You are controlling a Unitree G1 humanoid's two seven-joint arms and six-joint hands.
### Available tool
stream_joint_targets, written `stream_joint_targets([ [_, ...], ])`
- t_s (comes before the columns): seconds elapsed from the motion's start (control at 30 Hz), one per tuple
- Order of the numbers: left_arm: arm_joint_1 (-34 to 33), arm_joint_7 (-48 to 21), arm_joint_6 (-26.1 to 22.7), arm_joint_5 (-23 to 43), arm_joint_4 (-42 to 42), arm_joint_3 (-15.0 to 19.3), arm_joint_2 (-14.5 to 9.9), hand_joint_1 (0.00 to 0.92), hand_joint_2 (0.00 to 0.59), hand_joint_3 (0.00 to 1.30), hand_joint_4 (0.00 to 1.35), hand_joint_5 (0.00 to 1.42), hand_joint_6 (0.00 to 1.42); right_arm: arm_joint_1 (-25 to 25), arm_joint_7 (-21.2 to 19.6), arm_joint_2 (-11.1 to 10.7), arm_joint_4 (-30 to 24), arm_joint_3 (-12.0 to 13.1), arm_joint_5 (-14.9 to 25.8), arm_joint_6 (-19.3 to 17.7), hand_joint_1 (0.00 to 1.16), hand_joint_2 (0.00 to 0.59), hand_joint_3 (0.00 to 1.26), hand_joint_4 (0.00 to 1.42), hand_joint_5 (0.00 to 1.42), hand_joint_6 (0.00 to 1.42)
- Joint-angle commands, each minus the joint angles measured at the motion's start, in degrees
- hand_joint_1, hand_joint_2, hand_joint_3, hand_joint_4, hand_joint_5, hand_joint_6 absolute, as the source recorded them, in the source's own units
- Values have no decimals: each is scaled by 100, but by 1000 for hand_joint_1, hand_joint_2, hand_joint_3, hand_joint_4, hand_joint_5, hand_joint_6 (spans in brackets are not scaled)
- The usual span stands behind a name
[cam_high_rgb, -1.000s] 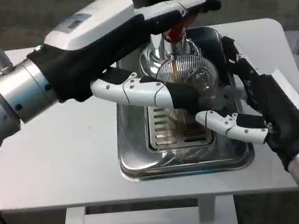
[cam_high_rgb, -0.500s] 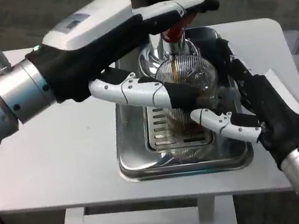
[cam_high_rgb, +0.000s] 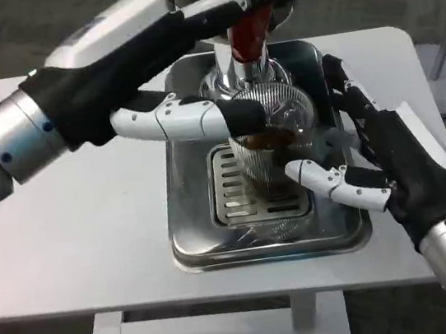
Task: Grasp the cup under the faucet to collect the drink, then remove the cup.
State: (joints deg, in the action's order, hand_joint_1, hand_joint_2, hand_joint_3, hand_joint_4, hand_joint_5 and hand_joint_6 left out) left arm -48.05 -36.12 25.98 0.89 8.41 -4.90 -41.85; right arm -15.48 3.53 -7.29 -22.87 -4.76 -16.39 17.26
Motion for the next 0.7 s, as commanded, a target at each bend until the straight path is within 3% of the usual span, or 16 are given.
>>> stream_joint_targets([
  [0.03,216,-251,-244,-47,219,-16,-20,0,32,154,84,174,276,-24,-46,29,-17,22,12,22,748,239,0,18,42,232],
  [0.7,131,-4,-193,559,76,713,407,0,52,169,104,203,302,-5,-42,24,-59,55,17,16,738,246,0,33,50,232],
])
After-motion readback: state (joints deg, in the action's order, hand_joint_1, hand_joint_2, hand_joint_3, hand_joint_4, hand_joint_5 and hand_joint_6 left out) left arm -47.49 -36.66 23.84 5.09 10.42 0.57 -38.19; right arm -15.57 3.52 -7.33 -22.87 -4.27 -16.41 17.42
